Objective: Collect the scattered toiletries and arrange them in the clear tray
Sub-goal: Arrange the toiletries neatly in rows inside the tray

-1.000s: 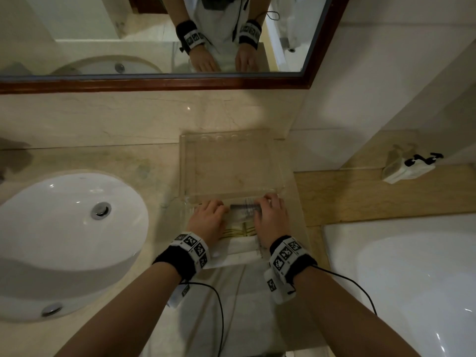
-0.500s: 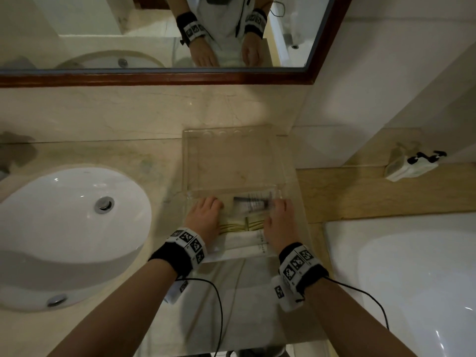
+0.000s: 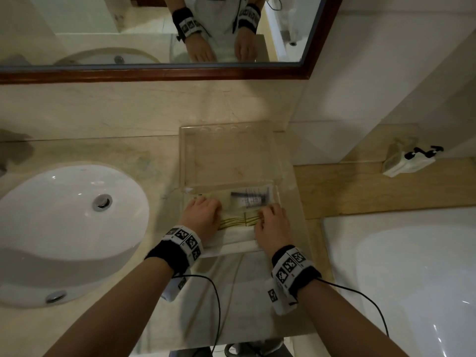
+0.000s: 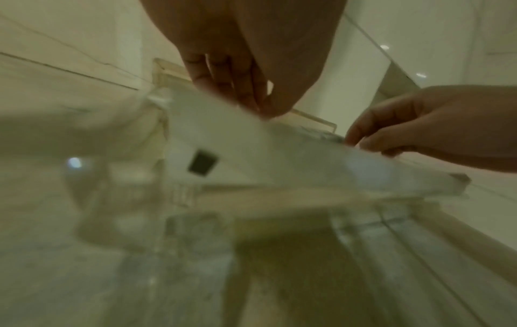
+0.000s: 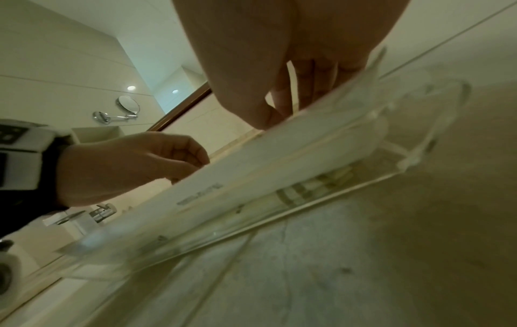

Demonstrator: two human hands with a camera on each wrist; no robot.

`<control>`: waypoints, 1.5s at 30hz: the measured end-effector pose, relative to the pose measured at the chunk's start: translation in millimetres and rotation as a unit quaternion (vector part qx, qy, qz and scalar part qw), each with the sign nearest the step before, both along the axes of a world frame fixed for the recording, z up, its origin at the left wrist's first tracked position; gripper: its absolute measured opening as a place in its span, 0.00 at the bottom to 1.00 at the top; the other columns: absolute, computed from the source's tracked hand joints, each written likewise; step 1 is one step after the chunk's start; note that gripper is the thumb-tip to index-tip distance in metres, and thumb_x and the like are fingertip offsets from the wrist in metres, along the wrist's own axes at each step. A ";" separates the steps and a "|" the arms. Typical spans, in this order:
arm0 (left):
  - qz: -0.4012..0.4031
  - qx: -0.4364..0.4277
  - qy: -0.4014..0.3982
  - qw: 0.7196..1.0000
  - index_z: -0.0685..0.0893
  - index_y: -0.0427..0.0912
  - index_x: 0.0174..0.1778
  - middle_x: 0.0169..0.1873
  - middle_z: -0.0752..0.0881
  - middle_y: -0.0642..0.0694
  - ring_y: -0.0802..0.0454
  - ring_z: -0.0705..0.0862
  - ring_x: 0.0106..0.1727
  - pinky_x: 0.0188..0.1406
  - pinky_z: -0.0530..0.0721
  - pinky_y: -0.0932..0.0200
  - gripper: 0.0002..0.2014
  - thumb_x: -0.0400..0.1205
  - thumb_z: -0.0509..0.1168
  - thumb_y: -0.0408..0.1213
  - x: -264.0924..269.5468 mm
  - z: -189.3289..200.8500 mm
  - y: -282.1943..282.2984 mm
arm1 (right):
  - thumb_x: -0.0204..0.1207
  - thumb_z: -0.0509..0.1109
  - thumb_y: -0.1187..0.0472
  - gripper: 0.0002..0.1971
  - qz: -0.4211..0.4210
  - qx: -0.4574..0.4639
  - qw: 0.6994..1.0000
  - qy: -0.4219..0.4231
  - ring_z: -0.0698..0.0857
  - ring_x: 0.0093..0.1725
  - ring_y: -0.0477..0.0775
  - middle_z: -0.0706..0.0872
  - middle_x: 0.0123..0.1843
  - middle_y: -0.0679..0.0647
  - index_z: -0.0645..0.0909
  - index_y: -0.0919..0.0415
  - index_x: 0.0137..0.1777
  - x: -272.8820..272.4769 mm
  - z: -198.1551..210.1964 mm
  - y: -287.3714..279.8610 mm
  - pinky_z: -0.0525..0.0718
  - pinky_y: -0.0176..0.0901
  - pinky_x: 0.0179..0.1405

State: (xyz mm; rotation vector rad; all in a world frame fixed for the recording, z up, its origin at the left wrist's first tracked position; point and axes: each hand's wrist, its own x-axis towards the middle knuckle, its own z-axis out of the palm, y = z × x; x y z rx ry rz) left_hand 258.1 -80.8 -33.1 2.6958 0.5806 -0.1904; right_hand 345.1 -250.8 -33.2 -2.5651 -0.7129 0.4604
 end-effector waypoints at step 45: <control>0.032 -0.040 0.027 0.998 0.76 0.38 0.64 0.67 0.72 0.41 0.41 0.72 0.68 0.69 0.72 0.51 0.19 0.79 0.66 0.39 -11.5 6.4 23.6 | 0.78 0.60 0.59 0.17 0.101 -0.018 0.995 -0.018 0.66 0.73 0.60 0.71 0.72 0.56 0.76 0.47 0.66 23.8 -5.0 29.3 0.60 0.52 0.73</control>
